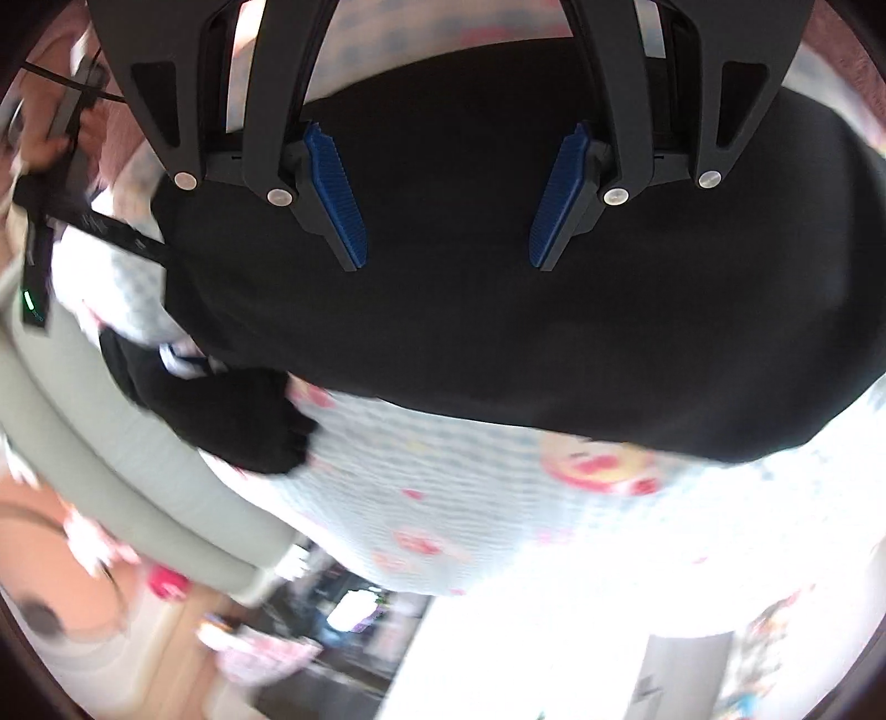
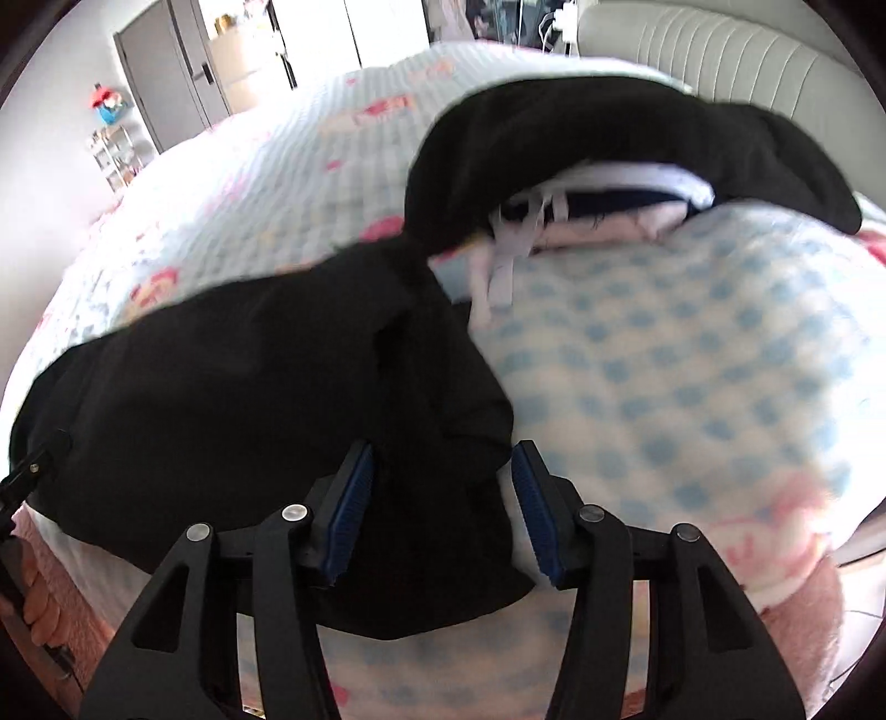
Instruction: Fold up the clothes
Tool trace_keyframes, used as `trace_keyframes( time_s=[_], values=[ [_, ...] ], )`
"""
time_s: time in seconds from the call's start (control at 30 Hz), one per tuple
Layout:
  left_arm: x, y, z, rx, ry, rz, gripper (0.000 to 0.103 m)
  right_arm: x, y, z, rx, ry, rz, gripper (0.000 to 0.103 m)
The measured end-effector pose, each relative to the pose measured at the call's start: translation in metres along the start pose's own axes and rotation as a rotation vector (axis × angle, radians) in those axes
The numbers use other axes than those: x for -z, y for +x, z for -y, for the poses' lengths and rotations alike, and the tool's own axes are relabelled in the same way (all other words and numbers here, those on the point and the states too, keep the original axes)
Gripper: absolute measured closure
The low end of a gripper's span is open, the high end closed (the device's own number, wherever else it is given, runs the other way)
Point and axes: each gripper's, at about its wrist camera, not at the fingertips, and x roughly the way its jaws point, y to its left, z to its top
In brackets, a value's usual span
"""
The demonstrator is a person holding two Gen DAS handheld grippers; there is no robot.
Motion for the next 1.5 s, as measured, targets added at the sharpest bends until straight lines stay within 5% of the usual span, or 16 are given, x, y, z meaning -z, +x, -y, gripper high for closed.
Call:
trace_keyframes(
  time_s=[0.1, 0.23, 0.43, 0.53, 0.63, 0.7, 0.8, 0.87, 0.97, 1.07, 1.17, 1.27, 1.5],
  values=[
    [-0.018, -0.007, -0.035, -0.079, -0.067, 0.032, 0.040, -0.010, -0.012, -0.005, -0.070, -0.003, 0.028, 0.050],
    [-0.032, -0.010, -0.085, -0.215, -0.178, -0.037, 0.043, -0.018, 0.000, -0.014, -0.182, -0.011, -0.016, 0.049],
    [-0.016, -0.058, -0.112, -0.405, -0.268, 0.038, 0.043, -0.001, 0.019, -0.019, -0.113, 0.013, -0.078, 0.047],
    [-0.017, -0.058, -0.111, -0.537, -0.219, 0.052, 0.042, -0.002, 0.014, -0.015, -0.142, 0.038, -0.083, 0.044],
    [-0.017, -0.063, -0.088, -0.442, -0.129, 0.088, 0.041, -0.004, 0.006, -0.011, -0.241, 0.097, -0.070, 0.028],
    [-0.018, -0.066, -0.071, -0.370, -0.070, 0.114, 0.037, -0.004, 0.001, -0.013, -0.284, 0.128, -0.065, 0.027],
    [-0.027, -0.051, -0.033, -0.195, 0.064, 0.111, 0.033, -0.010, -0.008, -0.026, -0.270, 0.098, -0.034, 0.026],
    [-0.033, -0.032, -0.022, -0.147, 0.094, 0.081, 0.033, -0.016, -0.009, -0.038, -0.238, 0.055, -0.010, 0.023],
    [-0.037, 0.003, -0.028, -0.193, 0.055, -0.006, 0.033, -0.022, 0.008, -0.046, -0.151, 0.015, -0.038, 0.026],
    [-0.026, 0.012, -0.044, -0.257, 0.030, -0.047, 0.036, -0.014, 0.015, -0.027, -0.072, 0.073, -0.066, 0.043],
    [-0.019, 0.008, -0.044, -0.337, 0.082, -0.029, 0.039, -0.002, 0.005, 0.004, 0.008, 0.131, -0.027, 0.032],
    [-0.015, 0.012, -0.044, -0.399, 0.084, -0.014, 0.035, 0.004, -0.001, 0.018, 0.078, 0.133, -0.024, 0.035],
    [-0.009, -0.004, -0.039, -0.318, 0.045, 0.085, 0.030, 0.006, 0.010, 0.002, -0.100, 0.097, -0.052, 0.037]
  ],
)
